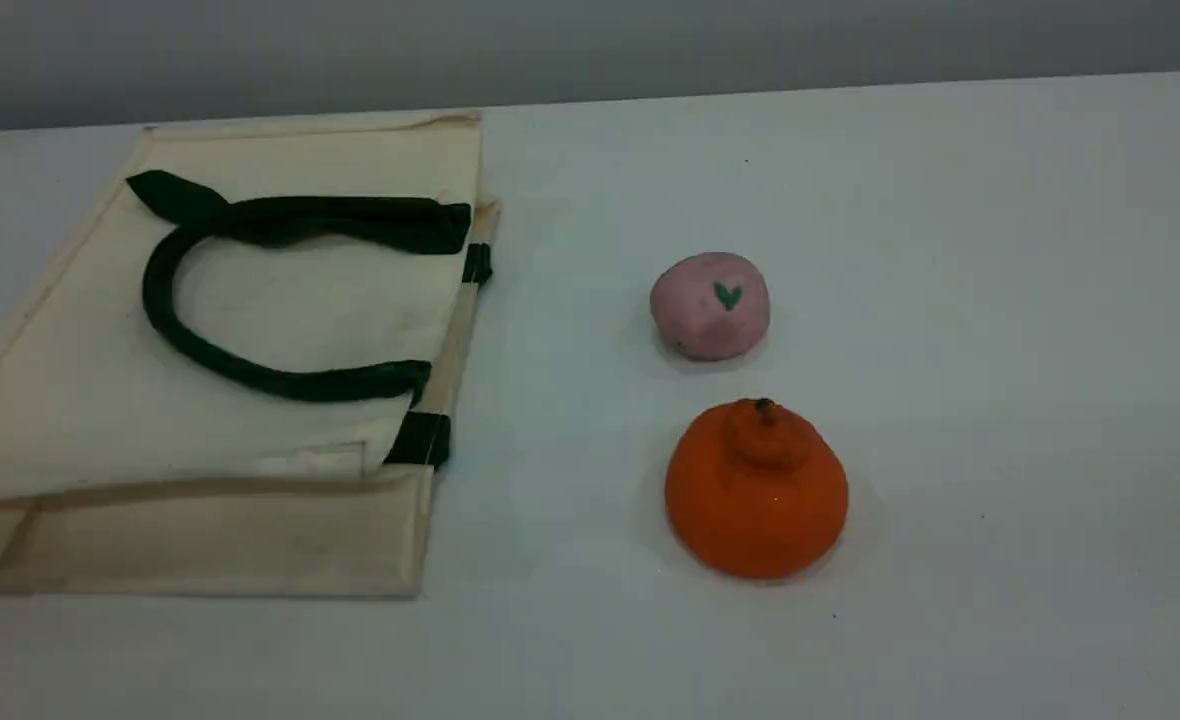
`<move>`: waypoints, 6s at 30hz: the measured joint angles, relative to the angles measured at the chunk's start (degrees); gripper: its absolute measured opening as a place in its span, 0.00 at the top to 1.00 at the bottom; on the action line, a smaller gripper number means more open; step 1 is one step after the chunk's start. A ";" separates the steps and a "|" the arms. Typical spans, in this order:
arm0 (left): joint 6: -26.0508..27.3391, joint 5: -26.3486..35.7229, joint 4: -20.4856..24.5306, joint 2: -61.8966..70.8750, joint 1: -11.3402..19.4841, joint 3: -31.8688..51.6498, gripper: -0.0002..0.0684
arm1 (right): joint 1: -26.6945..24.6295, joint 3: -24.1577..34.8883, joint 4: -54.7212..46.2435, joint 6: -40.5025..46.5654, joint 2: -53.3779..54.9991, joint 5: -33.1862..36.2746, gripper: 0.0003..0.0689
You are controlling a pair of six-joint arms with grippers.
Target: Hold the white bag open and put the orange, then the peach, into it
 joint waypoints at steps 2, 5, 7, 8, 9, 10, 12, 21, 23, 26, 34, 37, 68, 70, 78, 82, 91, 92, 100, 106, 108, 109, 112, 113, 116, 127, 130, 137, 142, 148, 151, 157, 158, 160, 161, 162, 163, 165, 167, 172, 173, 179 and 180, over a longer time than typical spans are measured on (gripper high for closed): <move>0.00 -0.07 0.00 0.00 0.00 0.00 0.60 | 0.00 0.00 0.46 -0.92 0.00 -0.05 0.25; 0.00 -0.01 0.00 0.00 0.00 0.00 0.60 | 0.00 0.00 1.01 -1.49 0.00 -0.05 0.25; 0.00 -0.01 0.00 0.00 0.00 0.00 0.59 | 0.00 -0.05 0.98 -1.49 0.00 -0.05 0.25; 0.00 -0.01 0.00 0.00 0.00 0.00 0.59 | 0.00 -0.05 0.98 -1.43 0.00 -0.05 0.25; 0.00 -0.07 0.00 0.00 0.00 0.00 0.59 | 0.00 -0.05 0.98 -1.38 0.00 -0.05 0.25; 0.00 -0.07 0.00 0.00 0.00 0.00 0.59 | 0.00 -0.05 1.11 -1.14 0.00 -0.05 0.25; 0.00 -0.20 0.05 0.00 0.00 -0.17 0.59 | 0.00 -0.32 1.89 -1.02 0.00 0.00 0.25; 0.00 -4.60 1.76 8.56 0.00 -7.39 0.40 | 0.00 -6.11 7.69 -4.03 7.05 -4.33 0.25; 0.00 -5.51 1.81 12.56 0.00 -8.30 0.35 | 0.00 -6.56 9.96 -5.05 10.38 -7.16 0.25; 0.00 -7.93 1.81 18.83 0.00 -8.50 0.30 | 0.00 -6.56 13.13 -8.07 16.31 -11.51 0.25; -1.74 -17.27 1.76 38.52 0.00 -8.83 0.27 | 0.00 -6.56 26.78 -18.82 34.39 -22.22 0.25; -4.68 -20.82 1.76 46.21 0.00 -10.82 0.27 | 0.00 -6.74 32.27 -25.05 41.17 -24.50 0.25; -7.61 -41.39 1.53 106.48 0.00 -28.55 0.27 | 0.00 -6.85 57.52 -49.09 66.98 -32.44 0.25; -8.42 -42.99 1.53 107.79 0.00 -28.66 0.27 | 0.00 -6.85 57.78 -49.09 66.98 -32.56 0.25; -9.03 -44.29 1.53 113.69 0.00 -31.63 0.27 | 0.00 -6.85 57.78 -49.09 66.93 -33.53 0.25; -9.03 -44.27 1.53 116.86 0.00 -33.85 0.27 | 0.00 -6.85 57.78 -49.09 66.93 -33.53 0.25; -9.03 -43.67 1.35 122.06 0.00 -35.40 0.32 | 0.00 -6.85 57.78 -49.09 66.93 -34.09 0.25; -9.03 -43.45 1.35 122.11 0.00 -35.40 0.34 | 0.00 -6.85 57.78 -49.09 66.93 -34.09 0.25; -9.03 -42.80 1.15 121.99 0.00 -35.40 0.83 | 0.00 -6.85 57.93 -49.14 66.93 -34.16 0.25; -8.77 -37.64 -1.72 118.95 0.00 -39.36 0.91 | 0.07 -6.85 59.05 -49.27 66.93 -33.65 0.25; -8.05 -35.22 -1.95 116.93 0.00 -41.44 0.91 | 0.07 -6.85 60.40 -49.74 66.93 -32.70 0.25; -7.64 -34.08 -1.95 115.64 0.00 -42.64 0.91 | 0.07 -6.85 61.11 -50.27 66.93 -32.14 0.25; -4.93 -29.66 -2.31 111.66 -0.04 -46.12 0.91 | 0.07 -6.85 63.54 -52.39 66.93 -28.76 0.25; -3.86 -27.87 -2.90 110.16 -0.04 -47.34 0.91 | 0.07 -6.85 64.08 -52.94 66.93 -27.57 0.25; 0.41 -22.56 -5.73 106.08 -0.04 -50.36 0.91 | 0.07 -6.85 66.24 -54.64 66.93 -23.79 0.25; 11.59 -6.97 -18.51 92.92 -0.16 -52.53 0.91 | 0.07 -6.85 67.24 -55.30 66.93 -18.86 0.25; 11.48 -5.25 -19.33 89.65 -0.16 -52.53 0.91 | 0.07 -6.85 67.37 -55.30 66.93 -18.39 0.25; 11.43 -1.61 -19.38 82.90 -0.16 -52.53 0.91 | 6.51 -6.85 68.45 -55.30 69.12 -22.81 0.25; 11.43 -0.10 -19.77 79.33 -0.16 -52.53 0.91 | 14.87 -6.85 68.64 -54.66 74.55 -32.72 0.25; 11.96 0.43 -19.99 78.64 -2.15 -52.60 0.91 | 22.69 -6.85 68.71 -54.66 84.43 -43.50 0.25; 12.42 0.43 -19.44 78.64 -3.68 -52.60 0.91 | 25.39 -6.93 69.24 -54.66 89.31 -48.17 0.25; 11.37 -0.85 -16.87 78.64 -3.70 -52.60 0.91 | 29.16 -8.62 70.20 -54.87 96.68 -50.08 0.25; 11.31 -0.85 -16.85 78.64 -3.70 -52.60 0.91 | 29.57 -9.02 70.26 -54.87 97.62 -49.83 0.25; 11.31 -0.92 -16.68 78.64 -3.70 -52.60 0.91 | 30.64 -10.04 70.26 -55.00 99.24 -48.98 0.25; 11.31 -0.96 -16.68 78.64 -3.70 -52.60 0.91 | 31.21 -10.50 70.26 -55.07 100.10 -48.71 0.25; 11.31 -0.96 -16.62 78.64 -3.70 -52.64 0.91 | 31.87 -11.07 70.26 -55.12 100.93 -48.56 0.25; 11.31 -1.03 -16.58 78.64 -3.70 -52.64 0.91 | 32.53 -11.65 70.26 -55.12 101.77 -48.52 0.25; 11.31 -1.03 -16.55 78.64 -3.70 -52.64 0.91 | 33.55 -12.66 70.20 -55.19 103.12 -48.52 0.25; 11.31 -1.03 -16.55 78.64 -3.70 -52.64 0.91 | 34.33 -13.77 70.20 -55.19 104.05 -48.52 0.25; 11.31 -1.03 -16.55 78.64 -3.70 -52.64 0.91 | 34.43 -15.56 70.36 -55.19 105.83 -50.10 0.25; 11.31 -1.03 -16.55 78.64 -3.70 -52.64 0.91 | 34.43 -15.56 70.36 -55.13 106.39 -50.97 0.25; 11.31 -1.03 -16.55 78.69 -3.70 -52.64 0.91 | 34.43 -17.06 70.36 -55.07 110.56 -51.47 0.25; 11.31 -1.03 -16.55 78.69 -3.70 -52.64 0.91 | 34.43 -17.71 70.36 -55.07 111.28 -51.28 0.25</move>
